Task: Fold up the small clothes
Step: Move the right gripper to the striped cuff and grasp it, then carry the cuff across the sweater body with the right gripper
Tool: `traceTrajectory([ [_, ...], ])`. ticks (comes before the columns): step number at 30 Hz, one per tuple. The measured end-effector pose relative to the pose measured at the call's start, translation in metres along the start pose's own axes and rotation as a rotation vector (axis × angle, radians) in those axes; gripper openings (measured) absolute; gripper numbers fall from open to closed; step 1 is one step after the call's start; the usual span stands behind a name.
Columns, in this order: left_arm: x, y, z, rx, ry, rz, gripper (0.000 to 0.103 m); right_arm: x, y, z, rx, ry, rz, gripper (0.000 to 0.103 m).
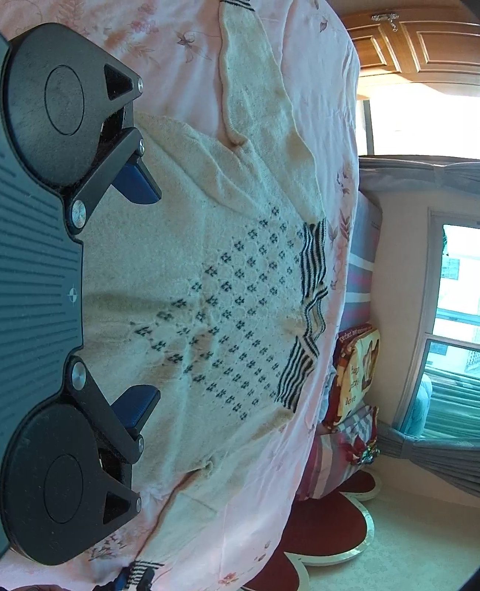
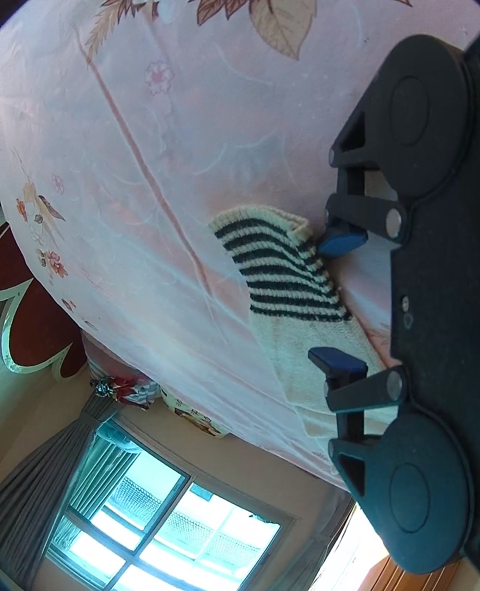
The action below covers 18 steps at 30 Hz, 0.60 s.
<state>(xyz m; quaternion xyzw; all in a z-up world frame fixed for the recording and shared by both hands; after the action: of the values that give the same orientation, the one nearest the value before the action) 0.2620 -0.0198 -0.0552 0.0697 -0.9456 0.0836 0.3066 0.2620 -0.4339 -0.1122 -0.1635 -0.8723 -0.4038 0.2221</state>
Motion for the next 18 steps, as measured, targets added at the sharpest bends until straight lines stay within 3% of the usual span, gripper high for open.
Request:
traceTrajectory([
  [3, -0.013, 0.014, -0.008, -0.007, 0.012, -0.053, 0.103, -0.009, 0.009, -0.004, 0.087, 0.0, 0.034, 0.016],
  [4, -0.018, 0.019, -0.011, -0.01, 0.016, -0.062, 0.103, -0.013, 0.015, -0.003, 0.128, -0.004, 0.035, 0.014],
  [8, -0.047, 0.05, -0.018, 0.037, 0.079, -0.033, 0.103, -0.022, 0.063, 0.006, 0.262, -0.013, -0.03, 0.012],
  [11, -0.064, 0.074, -0.026, 0.105, 0.087, -0.008, 0.103, -0.025, 0.118, 0.027, 0.366, -0.001, -0.134, 0.011],
  [18, -0.085, 0.112, -0.037, 0.132, 0.053, 0.015, 0.103, -0.029, 0.248, 0.128, 0.603, 0.125, -0.407, 0.01],
])
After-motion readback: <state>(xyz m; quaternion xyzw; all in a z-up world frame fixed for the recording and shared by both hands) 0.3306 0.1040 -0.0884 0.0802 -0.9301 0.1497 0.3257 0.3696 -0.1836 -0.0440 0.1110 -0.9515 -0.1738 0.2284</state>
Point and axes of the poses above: each gripper's, at about its wrist camera, not at the fingertips, and x roughly against the way its jaws point, y to its left, z to its underside, the point moved 6 cm from there along -x, roughly the way its jaws point, and after that the axes turned 8 degrees about -y, right-handed, at the moved point
